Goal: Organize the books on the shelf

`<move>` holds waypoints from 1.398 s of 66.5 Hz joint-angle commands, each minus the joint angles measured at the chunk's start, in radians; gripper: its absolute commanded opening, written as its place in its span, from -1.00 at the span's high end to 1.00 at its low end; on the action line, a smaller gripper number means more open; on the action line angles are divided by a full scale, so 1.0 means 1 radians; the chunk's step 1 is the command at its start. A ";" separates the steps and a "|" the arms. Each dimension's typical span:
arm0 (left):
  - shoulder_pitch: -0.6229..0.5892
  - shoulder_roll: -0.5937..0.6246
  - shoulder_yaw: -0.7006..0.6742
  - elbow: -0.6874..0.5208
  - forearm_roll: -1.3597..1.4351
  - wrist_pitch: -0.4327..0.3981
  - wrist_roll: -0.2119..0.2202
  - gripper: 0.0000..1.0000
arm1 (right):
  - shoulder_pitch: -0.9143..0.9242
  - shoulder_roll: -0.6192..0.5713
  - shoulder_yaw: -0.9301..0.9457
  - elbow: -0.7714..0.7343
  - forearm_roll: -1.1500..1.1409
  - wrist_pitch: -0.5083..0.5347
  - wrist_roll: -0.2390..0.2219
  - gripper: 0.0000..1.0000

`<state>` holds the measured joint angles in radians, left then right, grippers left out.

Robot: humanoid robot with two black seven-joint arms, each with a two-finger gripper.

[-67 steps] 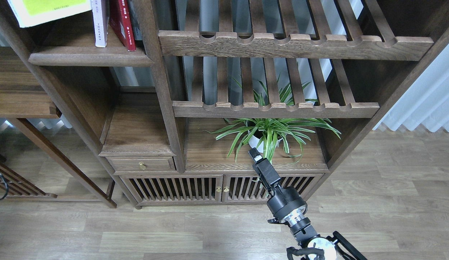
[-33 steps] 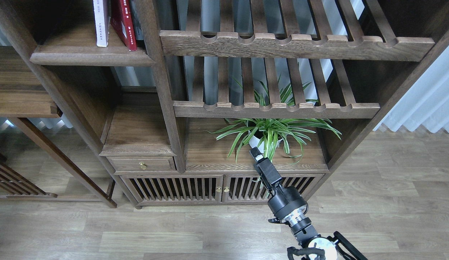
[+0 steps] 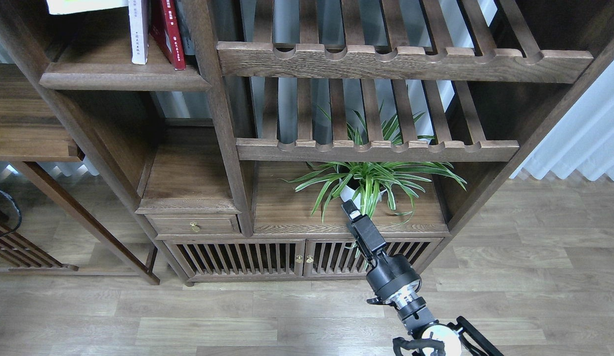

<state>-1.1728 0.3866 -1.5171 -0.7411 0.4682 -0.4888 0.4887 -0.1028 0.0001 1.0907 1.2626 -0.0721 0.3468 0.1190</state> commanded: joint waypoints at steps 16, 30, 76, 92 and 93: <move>-0.004 -0.064 0.015 0.062 -0.048 0.000 0.000 0.90 | -0.001 0.000 0.001 0.000 0.000 0.006 -0.001 -1.00; -0.004 -0.088 0.015 0.071 -0.079 0.000 0.000 0.90 | -0.008 0.000 0.014 0.000 0.000 0.006 0.001 -1.00; 0.039 -0.166 0.046 0.109 -0.321 0.000 0.000 -0.46 | -0.008 0.000 0.012 0.000 0.000 0.006 -0.001 -1.00; 0.157 -0.184 0.034 0.100 -0.525 0.000 -0.042 -0.58 | -0.008 0.000 0.015 0.014 0.021 0.043 -0.001 -1.00; 0.166 -0.184 0.034 0.097 -0.533 0.000 -0.050 -0.61 | -0.008 0.000 0.014 0.014 0.021 0.044 -0.001 -1.00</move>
<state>-1.0559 0.2006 -1.4726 -0.6310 -0.0209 -0.4885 0.4632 -0.1105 0.0000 1.1049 1.2717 -0.0583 0.3722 0.1180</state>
